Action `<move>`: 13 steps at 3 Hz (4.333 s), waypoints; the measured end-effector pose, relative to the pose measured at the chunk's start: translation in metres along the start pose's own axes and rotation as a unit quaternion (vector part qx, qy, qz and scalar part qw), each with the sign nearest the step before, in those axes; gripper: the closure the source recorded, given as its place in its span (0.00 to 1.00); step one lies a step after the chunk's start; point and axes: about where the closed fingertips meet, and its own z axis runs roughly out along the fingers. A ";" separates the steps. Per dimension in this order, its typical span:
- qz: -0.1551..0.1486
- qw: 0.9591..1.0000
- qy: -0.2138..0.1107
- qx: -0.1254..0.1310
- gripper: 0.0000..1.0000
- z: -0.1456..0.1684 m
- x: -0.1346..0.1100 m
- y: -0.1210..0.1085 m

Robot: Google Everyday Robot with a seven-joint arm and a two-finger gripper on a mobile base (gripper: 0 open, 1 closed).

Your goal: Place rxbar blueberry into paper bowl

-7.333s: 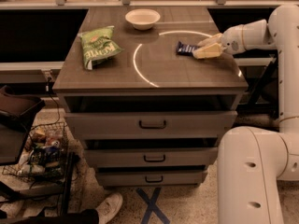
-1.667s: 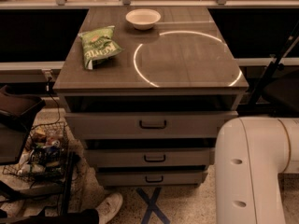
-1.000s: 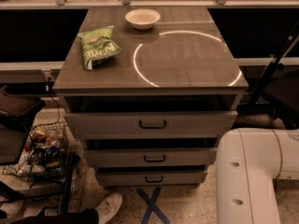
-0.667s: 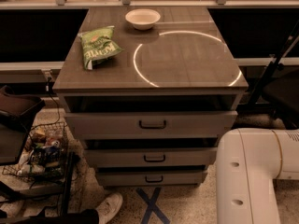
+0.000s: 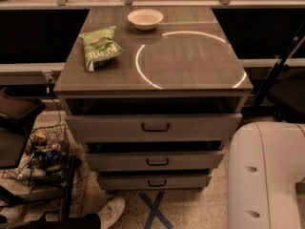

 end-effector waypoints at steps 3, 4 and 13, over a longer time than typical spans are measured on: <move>-0.096 0.995 0.019 0.021 1.00 -0.068 -0.070 -0.054; -0.106 0.993 0.039 0.019 1.00 -0.086 -0.086 -0.066; 0.281 0.920 0.272 -0.032 1.00 0.069 -0.027 0.016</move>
Offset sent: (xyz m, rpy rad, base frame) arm -0.0645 -0.0030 0.1284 -0.1914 -0.1274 -0.0070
